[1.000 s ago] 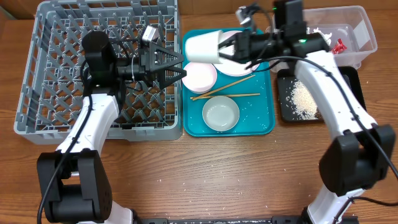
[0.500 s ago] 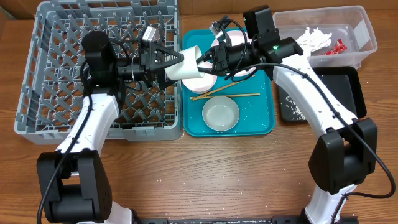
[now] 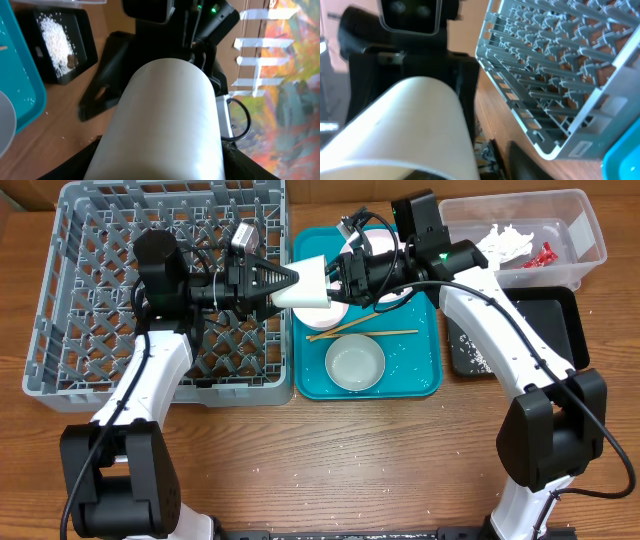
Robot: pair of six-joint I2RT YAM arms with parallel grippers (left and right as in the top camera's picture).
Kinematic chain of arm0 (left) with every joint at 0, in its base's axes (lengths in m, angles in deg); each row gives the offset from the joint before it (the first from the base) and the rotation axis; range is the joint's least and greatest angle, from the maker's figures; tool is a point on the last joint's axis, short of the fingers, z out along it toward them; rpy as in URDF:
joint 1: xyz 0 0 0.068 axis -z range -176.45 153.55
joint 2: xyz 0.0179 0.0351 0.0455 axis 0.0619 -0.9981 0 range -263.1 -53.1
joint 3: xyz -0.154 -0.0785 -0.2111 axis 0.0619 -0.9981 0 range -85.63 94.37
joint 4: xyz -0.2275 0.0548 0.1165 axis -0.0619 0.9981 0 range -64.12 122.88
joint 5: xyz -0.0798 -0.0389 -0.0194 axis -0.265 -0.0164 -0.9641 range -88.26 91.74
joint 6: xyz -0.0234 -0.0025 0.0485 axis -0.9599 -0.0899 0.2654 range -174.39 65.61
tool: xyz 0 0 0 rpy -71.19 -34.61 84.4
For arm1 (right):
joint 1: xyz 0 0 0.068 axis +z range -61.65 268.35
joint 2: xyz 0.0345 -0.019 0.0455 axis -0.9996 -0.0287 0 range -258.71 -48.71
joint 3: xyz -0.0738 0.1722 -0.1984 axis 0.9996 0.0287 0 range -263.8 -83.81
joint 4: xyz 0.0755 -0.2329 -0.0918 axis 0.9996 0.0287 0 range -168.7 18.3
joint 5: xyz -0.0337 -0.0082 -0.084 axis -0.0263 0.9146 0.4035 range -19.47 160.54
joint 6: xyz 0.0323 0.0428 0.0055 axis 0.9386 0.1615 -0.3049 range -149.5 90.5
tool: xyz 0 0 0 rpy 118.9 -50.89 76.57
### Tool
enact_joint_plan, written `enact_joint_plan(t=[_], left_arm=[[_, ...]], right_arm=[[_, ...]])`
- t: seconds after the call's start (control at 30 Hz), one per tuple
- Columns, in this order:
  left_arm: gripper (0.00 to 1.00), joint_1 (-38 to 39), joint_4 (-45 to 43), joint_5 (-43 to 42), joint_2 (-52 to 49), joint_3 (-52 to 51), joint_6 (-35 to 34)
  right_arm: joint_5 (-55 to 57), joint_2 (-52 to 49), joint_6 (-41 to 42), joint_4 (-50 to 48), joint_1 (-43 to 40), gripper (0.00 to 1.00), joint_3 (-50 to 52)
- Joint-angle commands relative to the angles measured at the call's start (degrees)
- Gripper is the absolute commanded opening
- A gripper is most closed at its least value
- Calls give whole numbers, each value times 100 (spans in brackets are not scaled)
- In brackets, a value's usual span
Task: Sort waste into correct bins and load items into the dishwasher
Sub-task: 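Lift the cup toward the left gripper and hand it over, then lower the cup into the dish rack with the left gripper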
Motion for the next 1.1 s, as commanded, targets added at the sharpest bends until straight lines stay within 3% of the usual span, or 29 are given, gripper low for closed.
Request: enact_joint_plan(t=[0.0,0.03,0.1,0.2,0.5,0.57,0.63,0.7,0.8,0.87,0.97,1.07], left_arm=[[27,-11,-551,-96,31,129,15],[25,-107,-1008,-122,31,129,-153],[24,-321,-1609,-87,31,129,-361],[31,-737,-2251,50,31,129,-595],[27,-1779,-2376,1119,31,142,-481],[26,-1864,-1722,1565,31,256,-76],[26,-1899,-925,1993,31,437,398],[26,-1897,514,2667,31,896,1226],[26,-1825,1878,3016,31,1561,2052],[26,-1690,3508,3261,31,2461,3047],[26,-1491,5228,3753,31,3294,4072],[26,-1115,7208,4837,31,4151,5139]], right_arm=[[72,-105,-42,-2,-127,47,2],[313,-103,-39,111,-245,54,2],[879,-103,-39,433,-428,56,2],[1766,-103,-227,1075,-704,57,2],[3279,116,-791,2208,-1005,60,0],[3569,227,-789,2352,-1005,69,-4],[3729,293,-791,2435,-1005,71,-4],[3991,409,-793,2605,-1005,72,-11],[4197,507,-793,2750,-1005,72,-11],[4341,586,-796,2865,-1005,73,-11],[4382,597,-793,2933,-1005,73,-15],[4524,597,-787,3014,-1005,73,-15]])
